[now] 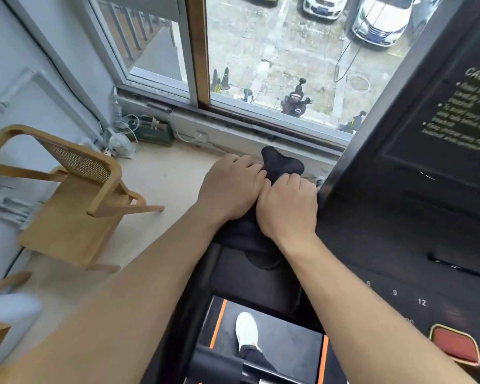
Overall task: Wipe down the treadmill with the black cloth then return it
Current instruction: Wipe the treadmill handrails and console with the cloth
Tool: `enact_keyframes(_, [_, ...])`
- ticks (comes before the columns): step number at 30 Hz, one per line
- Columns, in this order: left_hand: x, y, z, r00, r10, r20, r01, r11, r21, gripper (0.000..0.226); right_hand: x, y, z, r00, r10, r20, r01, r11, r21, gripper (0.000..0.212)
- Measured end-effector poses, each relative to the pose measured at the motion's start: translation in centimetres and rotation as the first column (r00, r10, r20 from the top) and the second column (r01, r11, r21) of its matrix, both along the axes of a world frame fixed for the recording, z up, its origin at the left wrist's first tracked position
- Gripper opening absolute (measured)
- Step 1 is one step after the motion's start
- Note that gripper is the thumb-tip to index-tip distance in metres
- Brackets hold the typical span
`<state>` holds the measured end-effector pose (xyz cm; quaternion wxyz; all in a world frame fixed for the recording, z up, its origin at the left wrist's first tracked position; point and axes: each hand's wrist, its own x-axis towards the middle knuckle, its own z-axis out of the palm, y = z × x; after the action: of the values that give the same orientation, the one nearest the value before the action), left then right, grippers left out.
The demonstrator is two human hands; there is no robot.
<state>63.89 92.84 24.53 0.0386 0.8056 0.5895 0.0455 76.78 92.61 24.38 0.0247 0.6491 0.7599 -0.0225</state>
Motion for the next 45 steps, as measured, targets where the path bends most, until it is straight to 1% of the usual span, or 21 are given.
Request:
enact_keyframes(1, [-0.2,0.4,0.4,0.998,0.011,0.055,-0.007,0.998,-0.059,0.038,0.0,0.3,0.0,1.0,0.01,-0.015,-0.01,1.0,0.021,0.044])
enact_keyframes(2, [-0.3,1.5,0.6,0.991,0.082,0.109,-0.074,0.995,-0.07,0.037,-0.3,1.1,0.4,0.998,-0.005,-0.059,0.004,1.0,-0.018,0.045])
enact_keyframes(3, [-0.2,2.8,0.8,0.973,0.191,0.13,-0.169,0.972,-0.165,0.038,-0.6,2.1,1.0,0.996,-0.034,-0.086,0.026,0.995,-0.094,0.047])
enact_keyframes(4, [-0.1,3.8,0.4,0.965,0.242,0.098,-0.217,0.953,-0.212,0.039,-0.7,3.3,1.1,0.991,-0.051,-0.125,0.034,0.991,-0.132,0.048])
enact_keyframes(6, [0.4,4.4,0.0,0.963,0.266,0.04,-0.253,0.947,-0.195,0.039,-0.9,4.3,1.4,0.98,-0.097,-0.174,0.068,0.983,-0.169,0.05])
enact_keyframes(7, [0.5,3.8,-0.1,0.957,0.284,0.054,-0.271,0.947,-0.174,0.04,-0.9,3.5,1.6,0.984,-0.089,-0.153,0.071,0.99,-0.119,0.05])
enact_keyframes(8, [0.6,2.5,-0.1,0.954,0.285,0.097,-0.272,0.954,-0.126,0.041,-1.0,2.2,1.4,0.99,-0.071,-0.121,0.066,0.997,-0.042,0.049])
enact_keyframes(9, [0.5,1.0,-0.5,0.963,0.239,0.124,-0.236,0.971,-0.041,0.041,-1.0,0.5,1.0,0.992,-0.055,-0.11,0.056,0.998,0.003,0.048])
enact_keyframes(11, [0.6,-3.0,-0.9,0.974,0.173,0.147,-0.19,0.976,0.11,0.042,-0.5,-3.1,-0.1,0.991,-0.016,-0.135,0.028,0.996,0.082,0.052])
enact_keyframes(13, [0.7,-6.4,-1.2,0.959,0.243,0.147,-0.251,0.967,0.041,0.053,0.0,-5.8,-0.5,0.987,-0.012,-0.158,0.019,0.999,0.046,0.065])
enact_keyframes(15, [0.6,-7.7,-1.9,0.949,0.295,0.109,-0.291,0.955,-0.048,0.056,0.3,-6.9,-0.3,0.988,0.002,-0.157,-0.004,1.0,-0.014,0.071])
enact_keyframes(17, [0.2,-6.4,-2.2,0.971,0.24,0.01,-0.24,0.97,-0.049,0.06,0.1,-6.4,-0.1,0.988,-0.029,-0.15,0.025,0.999,-0.028,0.073])
enact_keyframes(20, [-0.1,-3.1,-1.8,0.987,0.082,-0.141,-0.092,0.993,-0.067,0.065,-0.5,-4.4,0.1,0.983,-0.13,-0.128,0.126,0.991,-0.035,0.074])
enact_keyframes(22, [0.1,-3.3,-1.3,0.982,0.062,-0.178,-0.074,0.995,-0.061,0.067,-0.7,-4.8,0.2,0.974,-0.178,-0.136,0.172,0.983,-0.057,0.075])
enact_keyframes(24, [0.3,-6.1,-0.5,0.986,0.12,-0.112,-0.13,0.987,-0.091,0.07,-0.6,-7.1,0.1,0.974,-0.18,-0.14,0.172,0.983,-0.069,0.077])
enact_keyframes(26, [0.4,-10.2,-0.4,0.988,0.149,-0.035,-0.151,0.985,-0.089,0.071,-0.4,-10.8,0.0,0.983,-0.136,-0.126,0.129,0.99,-0.057,0.077])
enact_keyframes(30, [0.3,-15.8,0.0,0.992,0.123,-0.036,-0.127,0.981,-0.143,0.068,-0.2,-16.7,-0.2,0.986,-0.108,-0.126,0.105,0.994,-0.03,0.075])
enact_keyframes(33, [0.0,-15.0,-0.3,0.99,0.133,-0.041,-0.137,0.981,-0.139,0.069,-0.3,-16.0,-0.4,0.986,-0.096,-0.133,0.094,0.995,-0.021,0.075])
enact_keyframes(39, [0.7,-8.2,-0.2,0.983,0.181,0.01,-0.179,0.98,-0.091,0.058,-0.5,-8.5,0.3,0.976,-0.137,-0.169,0.13,0.99,-0.049,0.076])
enact_keyframes(42, [0.8,-9.3,-0.4,0.982,0.188,0.018,-0.186,0.979,-0.085,0.059,-0.3,-10.0,0.4,0.972,-0.118,-0.202,0.114,0.993,-0.036,0.072])
enact_keyframes(45, [0.7,-13.4,-1.1,0.966,0.249,0.075,-0.244,0.968,-0.064,0.06,0.6,-13.4,0.3,0.983,0.007,-0.185,-0.007,1.0,0.001,0.07])
